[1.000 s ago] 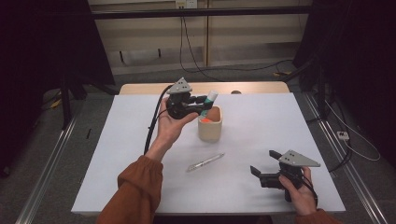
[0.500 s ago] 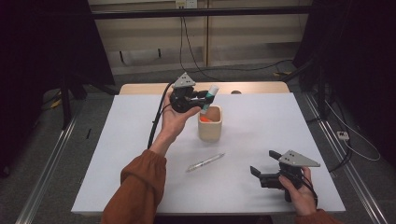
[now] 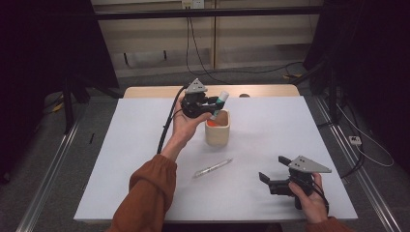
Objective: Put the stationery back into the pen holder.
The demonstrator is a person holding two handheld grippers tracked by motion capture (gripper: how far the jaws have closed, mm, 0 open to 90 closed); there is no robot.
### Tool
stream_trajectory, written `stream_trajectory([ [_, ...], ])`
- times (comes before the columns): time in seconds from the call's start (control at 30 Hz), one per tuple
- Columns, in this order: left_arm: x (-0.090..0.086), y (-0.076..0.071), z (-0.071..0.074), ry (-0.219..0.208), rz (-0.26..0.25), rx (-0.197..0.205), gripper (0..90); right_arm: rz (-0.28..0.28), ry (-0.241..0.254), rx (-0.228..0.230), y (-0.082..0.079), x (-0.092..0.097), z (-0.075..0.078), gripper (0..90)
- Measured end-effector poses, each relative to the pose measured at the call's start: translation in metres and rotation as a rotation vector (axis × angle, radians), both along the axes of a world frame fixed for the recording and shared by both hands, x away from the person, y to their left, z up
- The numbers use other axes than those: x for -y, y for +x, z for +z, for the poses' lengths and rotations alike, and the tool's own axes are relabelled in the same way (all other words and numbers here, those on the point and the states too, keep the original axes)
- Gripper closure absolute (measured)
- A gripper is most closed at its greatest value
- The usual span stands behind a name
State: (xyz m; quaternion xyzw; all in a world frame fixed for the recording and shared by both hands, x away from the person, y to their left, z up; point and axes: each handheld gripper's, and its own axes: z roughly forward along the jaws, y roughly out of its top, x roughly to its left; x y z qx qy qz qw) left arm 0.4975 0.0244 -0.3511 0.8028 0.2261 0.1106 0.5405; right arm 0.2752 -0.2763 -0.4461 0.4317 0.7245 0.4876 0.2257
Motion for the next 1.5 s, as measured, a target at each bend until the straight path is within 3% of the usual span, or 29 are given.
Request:
stream_trajectory([
  [0.3, 0.003, 0.006, -0.013, 0.042, 0.019, -0.009, 65.8, 0.002, -0.003, -0.009, 0.0, 0.0, -0.001, 4.2],
  [0.53, 0.002, 0.004, -0.016, 0.036, 0.011, -0.005, 65.7, 0.002, -0.005, -0.009, 0.001, 0.0, -0.001, 4.1],
  [0.67, 0.002, 0.004, -0.018, 0.031, -0.002, 0.012, 65.7, 0.001, -0.006, -0.01, 0.0, 0.0, -0.001, 4.2],
  [0.77, 0.005, 0.004, -0.019, 0.057, -0.002, 0.039, 65.7, 0.002, -0.006, -0.009, 0.0, 0.0, -0.001, 4.2],
  [1.13, 0.012, 0.003, -0.026, 0.049, -0.04, 0.002, 64.1, 0.002, -0.007, -0.007, 0.0, 0.0, 0.0, 4.2],
  [1.27, 0.011, 0.003, -0.025, 0.053, -0.025, -0.006, 64.0, 0.002, -0.007, -0.006, 0.0, 0.001, -0.001, 4.2],
  [1.37, 0.01, 0.003, -0.023, 0.054, -0.015, -0.006, 58.4, 0.002, -0.007, -0.008, 0.0, 0.0, -0.001, 4.2],
  [1.4, 0.008, 0.002, -0.022, 0.061, -0.013, -0.009, 51.4, 0.005, -0.007, -0.007, 0.0, 0.0, -0.001, 4.2],
  [1.47, 0.008, 0.001, -0.022, 0.054, -0.017, -0.018, 51.5, 0.003, -0.007, -0.009, 0.0, 0.0, 0.0, 4.3],
  [1.5, 0.007, 0.0, -0.021, 0.058, -0.012, -0.025, 47.4, 0.002, -0.007, -0.008, 0.0, 0.0, 0.0, 4.2],
])
